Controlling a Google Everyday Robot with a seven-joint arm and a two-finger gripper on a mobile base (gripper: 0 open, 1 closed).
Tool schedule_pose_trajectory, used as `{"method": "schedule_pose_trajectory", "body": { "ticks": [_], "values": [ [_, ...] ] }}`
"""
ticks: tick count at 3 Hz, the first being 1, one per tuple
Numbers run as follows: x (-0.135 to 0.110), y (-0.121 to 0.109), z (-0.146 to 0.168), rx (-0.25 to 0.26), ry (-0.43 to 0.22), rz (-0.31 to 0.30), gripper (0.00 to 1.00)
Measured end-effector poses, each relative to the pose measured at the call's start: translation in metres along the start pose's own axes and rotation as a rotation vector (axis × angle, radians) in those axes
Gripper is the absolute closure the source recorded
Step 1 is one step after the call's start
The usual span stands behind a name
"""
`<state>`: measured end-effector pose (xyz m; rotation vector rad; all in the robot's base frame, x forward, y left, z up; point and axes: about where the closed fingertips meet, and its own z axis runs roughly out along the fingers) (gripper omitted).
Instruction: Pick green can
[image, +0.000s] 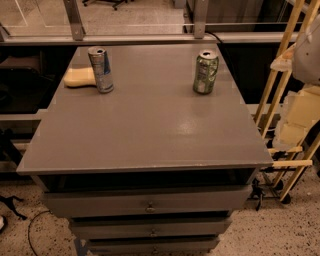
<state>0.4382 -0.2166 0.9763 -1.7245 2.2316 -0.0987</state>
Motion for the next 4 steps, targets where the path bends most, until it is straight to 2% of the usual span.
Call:
{"method": "schedule_pose_trajectory", "body": {
  "ticks": [1,2,3,4],
  "values": [
    [0.000,0.000,0.000,0.000,0.000,0.000,0.00],
    [0.007,-0.011,0.013,0.024,-0.069,0.066,0.00],
    [0.020,-0.057,0.050,0.064,-0.209,0.187,0.00],
    [0.037,-0.112,0.102,0.088,-0.314,0.308,0.00]
  ]
}}
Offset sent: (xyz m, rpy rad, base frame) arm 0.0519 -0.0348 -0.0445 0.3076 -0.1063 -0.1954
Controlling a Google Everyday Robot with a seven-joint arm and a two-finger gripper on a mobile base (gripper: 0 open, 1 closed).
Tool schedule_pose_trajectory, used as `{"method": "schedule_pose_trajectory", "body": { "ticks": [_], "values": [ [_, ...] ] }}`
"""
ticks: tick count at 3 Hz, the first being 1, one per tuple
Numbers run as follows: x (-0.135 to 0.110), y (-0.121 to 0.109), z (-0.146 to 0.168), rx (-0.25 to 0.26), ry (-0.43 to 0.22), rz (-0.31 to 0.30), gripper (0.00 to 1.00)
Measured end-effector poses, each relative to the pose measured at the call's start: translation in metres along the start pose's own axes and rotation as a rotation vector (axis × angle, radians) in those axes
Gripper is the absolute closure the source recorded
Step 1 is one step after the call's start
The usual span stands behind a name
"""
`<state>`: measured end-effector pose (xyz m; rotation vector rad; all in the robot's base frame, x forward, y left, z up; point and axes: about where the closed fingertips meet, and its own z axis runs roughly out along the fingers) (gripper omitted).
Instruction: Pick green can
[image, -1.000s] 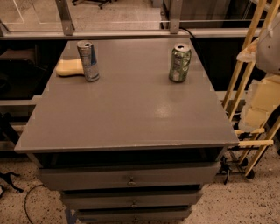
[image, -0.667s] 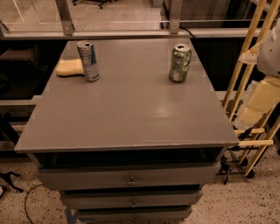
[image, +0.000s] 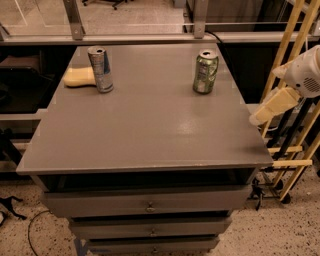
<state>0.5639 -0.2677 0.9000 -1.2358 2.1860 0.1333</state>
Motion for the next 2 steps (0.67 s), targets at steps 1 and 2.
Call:
{"method": "schedule_pose_trajectory", "body": {
  "ticks": [1,2],
  "values": [
    [0.010,-0.043,0.043,0.018,-0.069,0.085,0.00],
    [0.006,-0.071,0.070,0.032,-0.116,0.134,0.00]
  ]
}}
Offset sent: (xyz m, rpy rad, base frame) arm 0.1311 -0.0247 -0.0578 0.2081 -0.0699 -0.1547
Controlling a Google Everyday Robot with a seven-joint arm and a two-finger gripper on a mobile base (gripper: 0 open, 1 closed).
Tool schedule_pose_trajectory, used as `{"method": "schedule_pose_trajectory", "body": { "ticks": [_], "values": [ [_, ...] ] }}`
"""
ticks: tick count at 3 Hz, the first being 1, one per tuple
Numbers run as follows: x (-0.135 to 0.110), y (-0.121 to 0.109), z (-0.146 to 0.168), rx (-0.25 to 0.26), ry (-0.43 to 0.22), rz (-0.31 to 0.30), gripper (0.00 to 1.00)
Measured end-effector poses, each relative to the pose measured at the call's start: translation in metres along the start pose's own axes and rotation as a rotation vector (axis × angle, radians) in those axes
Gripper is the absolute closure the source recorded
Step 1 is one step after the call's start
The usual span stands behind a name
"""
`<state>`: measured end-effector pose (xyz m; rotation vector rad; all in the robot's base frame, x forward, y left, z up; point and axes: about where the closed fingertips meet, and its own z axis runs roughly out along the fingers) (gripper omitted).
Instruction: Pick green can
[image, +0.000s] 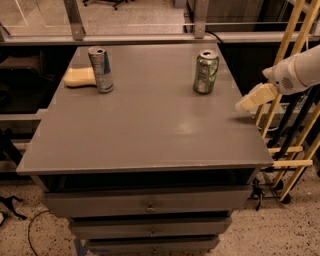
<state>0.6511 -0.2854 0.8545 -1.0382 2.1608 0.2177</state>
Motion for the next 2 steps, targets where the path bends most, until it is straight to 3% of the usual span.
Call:
{"method": "schedule_pose_trajectory", "body": {
  "ticks": [2],
  "values": [
    [-0.041,0.007,0.031,-0.072,-0.077,-0.013,0.00]
  ]
}}
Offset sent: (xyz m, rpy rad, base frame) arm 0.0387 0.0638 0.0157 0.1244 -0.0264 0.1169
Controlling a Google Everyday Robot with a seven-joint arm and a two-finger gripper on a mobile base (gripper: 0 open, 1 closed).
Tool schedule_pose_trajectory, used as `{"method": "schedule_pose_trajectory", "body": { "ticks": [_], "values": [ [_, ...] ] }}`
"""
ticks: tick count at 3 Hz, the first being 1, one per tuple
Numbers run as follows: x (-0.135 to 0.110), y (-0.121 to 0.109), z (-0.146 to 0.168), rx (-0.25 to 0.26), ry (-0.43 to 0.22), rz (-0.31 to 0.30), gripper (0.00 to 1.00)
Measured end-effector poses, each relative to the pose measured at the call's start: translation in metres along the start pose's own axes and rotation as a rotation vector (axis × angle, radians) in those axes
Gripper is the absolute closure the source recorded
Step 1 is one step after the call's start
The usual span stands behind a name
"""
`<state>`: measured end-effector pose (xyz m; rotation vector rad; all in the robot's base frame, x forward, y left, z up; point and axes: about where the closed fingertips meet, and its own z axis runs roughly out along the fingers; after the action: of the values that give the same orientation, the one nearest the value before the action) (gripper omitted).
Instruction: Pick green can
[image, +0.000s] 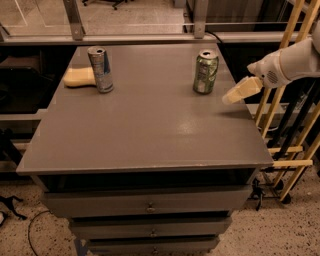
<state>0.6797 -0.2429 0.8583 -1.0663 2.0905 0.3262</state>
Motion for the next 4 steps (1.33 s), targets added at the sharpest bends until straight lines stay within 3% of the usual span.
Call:
{"method": "schedule_pose_trajectory", "body": {
  "ticks": [4],
  "values": [
    [-0.063,0.013,0.022,-0.120,-0.158,-0.076,0.00]
  ]
}}
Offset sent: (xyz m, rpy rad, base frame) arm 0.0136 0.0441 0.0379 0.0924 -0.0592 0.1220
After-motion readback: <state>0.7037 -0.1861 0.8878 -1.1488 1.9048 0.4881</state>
